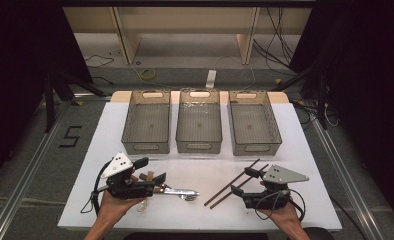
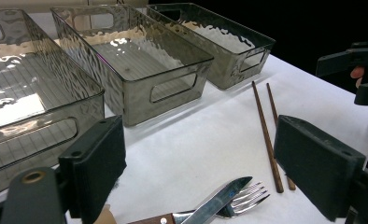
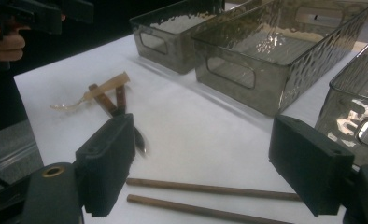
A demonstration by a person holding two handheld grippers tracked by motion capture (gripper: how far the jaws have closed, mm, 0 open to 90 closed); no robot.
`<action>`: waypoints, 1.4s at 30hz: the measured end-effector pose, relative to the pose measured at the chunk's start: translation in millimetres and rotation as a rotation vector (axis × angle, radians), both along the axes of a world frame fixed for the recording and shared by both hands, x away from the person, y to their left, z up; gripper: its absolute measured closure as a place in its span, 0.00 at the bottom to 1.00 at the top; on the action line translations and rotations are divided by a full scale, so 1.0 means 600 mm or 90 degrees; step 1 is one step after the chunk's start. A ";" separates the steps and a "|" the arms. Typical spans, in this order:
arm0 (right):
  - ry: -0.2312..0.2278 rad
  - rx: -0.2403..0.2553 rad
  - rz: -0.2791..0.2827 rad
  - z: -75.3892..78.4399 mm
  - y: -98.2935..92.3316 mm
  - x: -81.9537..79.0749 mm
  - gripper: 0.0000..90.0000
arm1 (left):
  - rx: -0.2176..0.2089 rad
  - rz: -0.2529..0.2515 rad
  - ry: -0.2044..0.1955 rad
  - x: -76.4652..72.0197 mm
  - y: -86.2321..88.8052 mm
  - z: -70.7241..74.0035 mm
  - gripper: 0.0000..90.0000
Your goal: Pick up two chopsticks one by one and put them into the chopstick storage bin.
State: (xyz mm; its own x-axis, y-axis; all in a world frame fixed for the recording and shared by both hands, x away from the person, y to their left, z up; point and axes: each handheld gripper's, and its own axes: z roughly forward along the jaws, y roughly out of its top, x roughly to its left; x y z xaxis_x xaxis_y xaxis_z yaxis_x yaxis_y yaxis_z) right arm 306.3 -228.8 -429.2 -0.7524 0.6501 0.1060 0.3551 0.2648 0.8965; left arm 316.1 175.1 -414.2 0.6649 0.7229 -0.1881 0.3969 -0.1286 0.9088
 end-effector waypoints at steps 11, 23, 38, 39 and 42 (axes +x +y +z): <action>-0.003 -0.032 0.017 0.009 0.001 0.008 0.26 | -0.005 0.002 -0.001 0.000 0.001 0.000 0.18; 0.003 -0.140 0.082 0.026 0.004 0.033 0.28 | -0.002 0.002 -0.001 0.001 0.001 0.000 0.18; 0.036 -0.375 0.176 0.015 0.042 0.092 0.28 | -0.002 0.003 0.001 0.002 0.002 -0.001 0.18; 0.035 -0.385 0.177 0.013 0.044 0.096 0.28 | -0.002 0.003 0.001 0.002 0.002 -0.001 0.18; 0.042 -0.414 0.180 0.006 0.049 0.105 0.28 | -0.003 0.006 0.002 0.002 0.002 -0.001 0.18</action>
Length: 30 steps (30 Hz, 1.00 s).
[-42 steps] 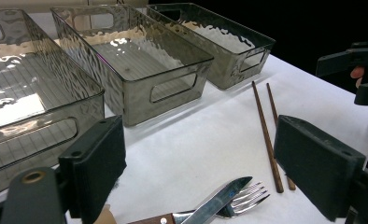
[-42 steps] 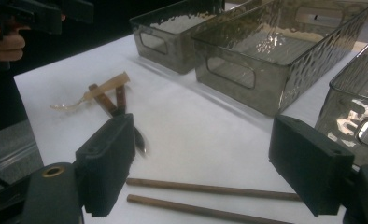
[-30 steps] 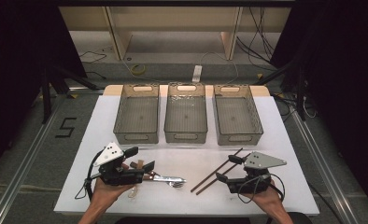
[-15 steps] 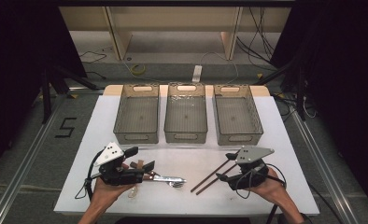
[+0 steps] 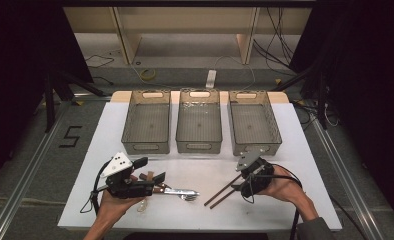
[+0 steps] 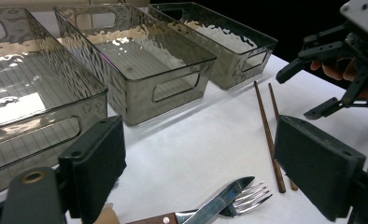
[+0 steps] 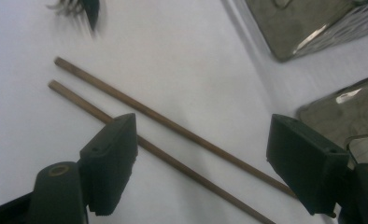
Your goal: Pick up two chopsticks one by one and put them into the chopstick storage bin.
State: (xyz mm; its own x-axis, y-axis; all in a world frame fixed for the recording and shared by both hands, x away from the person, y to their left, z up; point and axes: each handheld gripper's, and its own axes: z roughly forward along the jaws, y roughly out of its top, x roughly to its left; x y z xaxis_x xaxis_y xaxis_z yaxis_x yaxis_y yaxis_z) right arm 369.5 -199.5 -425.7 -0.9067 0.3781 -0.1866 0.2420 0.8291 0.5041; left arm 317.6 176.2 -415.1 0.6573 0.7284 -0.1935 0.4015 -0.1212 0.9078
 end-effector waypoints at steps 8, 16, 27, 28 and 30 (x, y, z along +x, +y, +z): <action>0.049 -0.087 0.034 -0.025 0.016 0.010 0.33 | 0.003 -0.002 -0.001 0.000 0.002 0.000 0.18; 0.083 -0.119 0.049 -0.035 0.014 0.019 0.44 | 0.002 0.000 0.001 0.001 0.001 0.000 0.18; 0.123 -0.166 0.050 -0.041 0.018 0.032 0.55 | 0.005 0.001 0.003 0.001 0.001 0.000 0.18; 0.122 -0.172 0.059 -0.043 0.016 0.035 0.57 | 0.005 0.001 0.003 0.001 0.001 -0.001 0.18; 0.126 -0.179 0.062 -0.044 0.015 0.038 0.57 | 0.007 0.002 0.003 0.002 0.001 -0.001 0.18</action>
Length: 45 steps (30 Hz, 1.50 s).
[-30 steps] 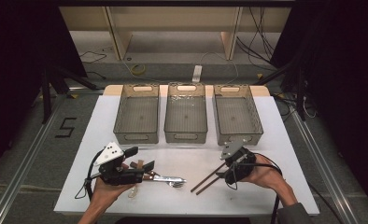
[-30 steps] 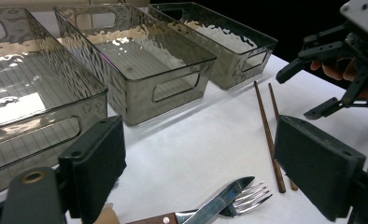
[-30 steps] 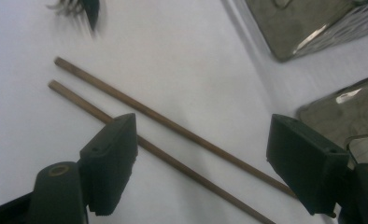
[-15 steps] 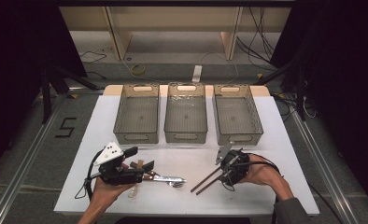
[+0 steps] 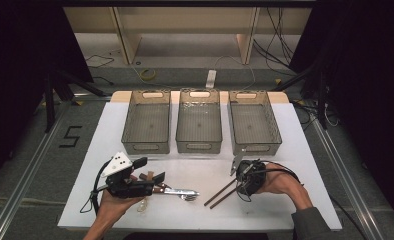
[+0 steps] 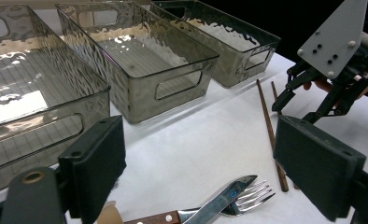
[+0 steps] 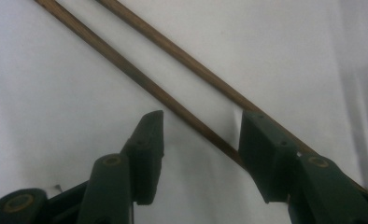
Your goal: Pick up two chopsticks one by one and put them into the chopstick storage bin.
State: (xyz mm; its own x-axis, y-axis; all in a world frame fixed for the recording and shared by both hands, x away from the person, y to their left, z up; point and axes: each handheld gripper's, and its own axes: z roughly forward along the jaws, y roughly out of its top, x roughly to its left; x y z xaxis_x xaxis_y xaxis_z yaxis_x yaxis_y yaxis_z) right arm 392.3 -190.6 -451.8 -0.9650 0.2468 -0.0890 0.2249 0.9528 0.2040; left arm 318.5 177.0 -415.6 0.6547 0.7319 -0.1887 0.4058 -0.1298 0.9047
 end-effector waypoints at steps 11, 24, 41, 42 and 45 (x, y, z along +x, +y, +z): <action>0.023 -0.017 -0.005 -0.004 0.002 0.006 0.62 | 0.001 -0.001 -0.001 0.000 0.000 0.000 0.18; 0.006 -0.053 0.035 -0.003 0.015 -0.011 0.76 | 0.007 -0.002 -0.002 -0.001 -0.002 0.000 0.18; -0.005 -0.069 0.083 -0.003 0.018 -0.025 0.84 | 0.009 -0.004 -0.002 -0.001 -0.002 0.000 0.18; -0.002 -0.069 0.075 -0.003 0.018 -0.027 0.85 | 0.009 -0.004 -0.002 -0.001 -0.002 0.000 0.18; -0.005 -0.068 0.085 -0.004 0.018 -0.030 0.87 | 0.010 -0.004 -0.002 -0.001 -0.002 0.000 0.18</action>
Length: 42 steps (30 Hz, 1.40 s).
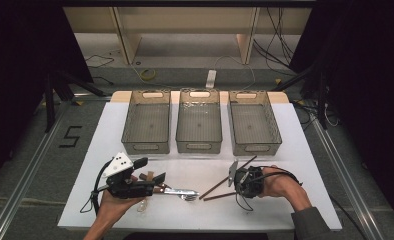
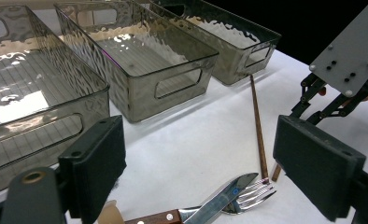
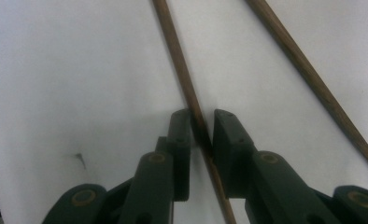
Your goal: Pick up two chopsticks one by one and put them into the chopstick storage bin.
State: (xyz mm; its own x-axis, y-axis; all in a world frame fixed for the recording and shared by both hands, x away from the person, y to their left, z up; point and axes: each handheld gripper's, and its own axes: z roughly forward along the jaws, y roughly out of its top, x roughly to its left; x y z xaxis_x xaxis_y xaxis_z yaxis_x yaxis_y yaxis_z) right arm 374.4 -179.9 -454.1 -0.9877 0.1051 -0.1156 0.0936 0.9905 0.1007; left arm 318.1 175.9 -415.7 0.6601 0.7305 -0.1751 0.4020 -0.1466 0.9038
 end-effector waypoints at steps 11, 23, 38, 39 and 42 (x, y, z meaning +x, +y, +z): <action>0.012 -0.012 0.027 0.001 -0.001 -0.009 0.94 | -0.001 -0.001 0.000 0.000 0.000 0.000 0.18; -0.006 0.004 0.054 0.021 -0.001 -0.016 0.96 | -0.004 -0.016 0.020 0.003 -0.006 -0.003 0.18; -0.059 0.037 0.097 0.067 0.046 -0.039 0.96 | 0.094 -0.139 0.014 0.003 -0.079 -0.010 0.24; -0.060 0.039 0.099 0.068 0.049 -0.041 0.96 | 0.101 -0.150 0.014 0.003 -0.085 -0.010 0.25; -0.065 0.043 0.110 0.069 0.054 -0.042 0.96 | 0.130 -0.176 0.006 0.003 -0.104 -0.013 0.26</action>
